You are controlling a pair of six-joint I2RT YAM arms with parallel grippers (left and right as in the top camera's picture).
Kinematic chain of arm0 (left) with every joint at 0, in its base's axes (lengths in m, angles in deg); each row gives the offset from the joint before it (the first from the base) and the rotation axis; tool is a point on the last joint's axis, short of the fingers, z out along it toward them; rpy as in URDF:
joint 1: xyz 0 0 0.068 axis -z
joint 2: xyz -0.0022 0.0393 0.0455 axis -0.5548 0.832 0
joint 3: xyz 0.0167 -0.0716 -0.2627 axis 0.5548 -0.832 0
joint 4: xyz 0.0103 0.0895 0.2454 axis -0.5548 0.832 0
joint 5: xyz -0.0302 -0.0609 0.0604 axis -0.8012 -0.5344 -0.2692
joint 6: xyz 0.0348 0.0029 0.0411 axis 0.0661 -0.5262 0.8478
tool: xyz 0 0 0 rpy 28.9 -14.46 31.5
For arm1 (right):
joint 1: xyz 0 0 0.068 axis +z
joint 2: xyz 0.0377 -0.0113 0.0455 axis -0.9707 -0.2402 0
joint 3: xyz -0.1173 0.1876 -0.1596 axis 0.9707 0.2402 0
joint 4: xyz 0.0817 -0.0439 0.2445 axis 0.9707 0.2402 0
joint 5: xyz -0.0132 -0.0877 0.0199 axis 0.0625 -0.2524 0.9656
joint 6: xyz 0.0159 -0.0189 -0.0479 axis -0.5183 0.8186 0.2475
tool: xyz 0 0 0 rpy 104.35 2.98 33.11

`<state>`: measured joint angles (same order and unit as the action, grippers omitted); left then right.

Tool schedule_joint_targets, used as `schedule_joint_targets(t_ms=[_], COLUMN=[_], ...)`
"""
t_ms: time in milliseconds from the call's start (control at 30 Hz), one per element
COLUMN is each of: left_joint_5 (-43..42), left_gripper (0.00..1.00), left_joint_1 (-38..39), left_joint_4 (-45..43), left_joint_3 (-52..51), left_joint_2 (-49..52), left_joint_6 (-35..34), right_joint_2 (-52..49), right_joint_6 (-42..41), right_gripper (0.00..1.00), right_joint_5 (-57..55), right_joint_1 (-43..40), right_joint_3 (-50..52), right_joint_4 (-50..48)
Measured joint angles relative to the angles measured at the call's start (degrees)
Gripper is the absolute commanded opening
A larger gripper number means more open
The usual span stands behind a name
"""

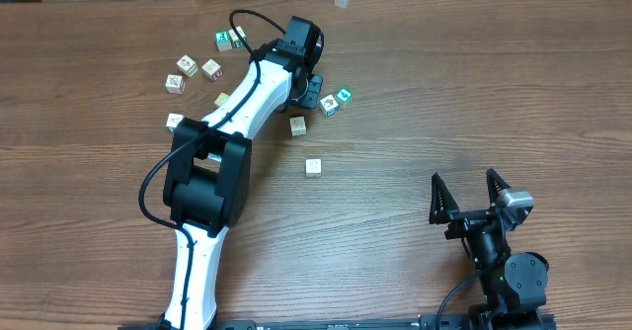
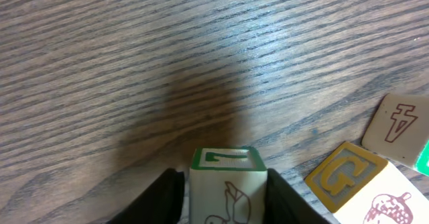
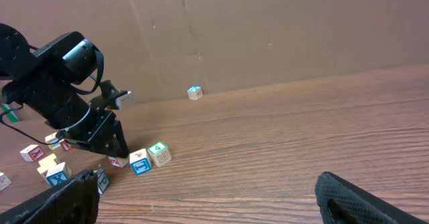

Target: Form a tower

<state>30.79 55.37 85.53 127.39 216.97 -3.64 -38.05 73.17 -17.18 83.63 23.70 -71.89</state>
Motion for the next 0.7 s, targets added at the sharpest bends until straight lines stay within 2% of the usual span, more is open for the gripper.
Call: schedule_joint_targets(t_ms=[167,367,700], left_joint_5=[0.96,1.49,1.7], left_gripper=[0.29,0.4,0.38], left_joint_1=[0.0,0.0,0.0], left_joint_4=[0.17,0.28,0.42], left_joint_3=[0.0,0.0,0.0], left_joint_2=[0.0,0.02,0.04], left_joint_6=[-0.02,-0.02,0.0], right_joint_2=[0.0,0.0,0.0], right_joint_6=[0.02,0.02,-0.02], right_gripper=[1.0,1.0,1.0], right_joint_5=[0.0,0.0,0.0], right_joint_1=[0.0,0.0,0.0], right_joint_3=[0.0,0.0,0.0], right_joint_4=[0.02,0.0,0.07])
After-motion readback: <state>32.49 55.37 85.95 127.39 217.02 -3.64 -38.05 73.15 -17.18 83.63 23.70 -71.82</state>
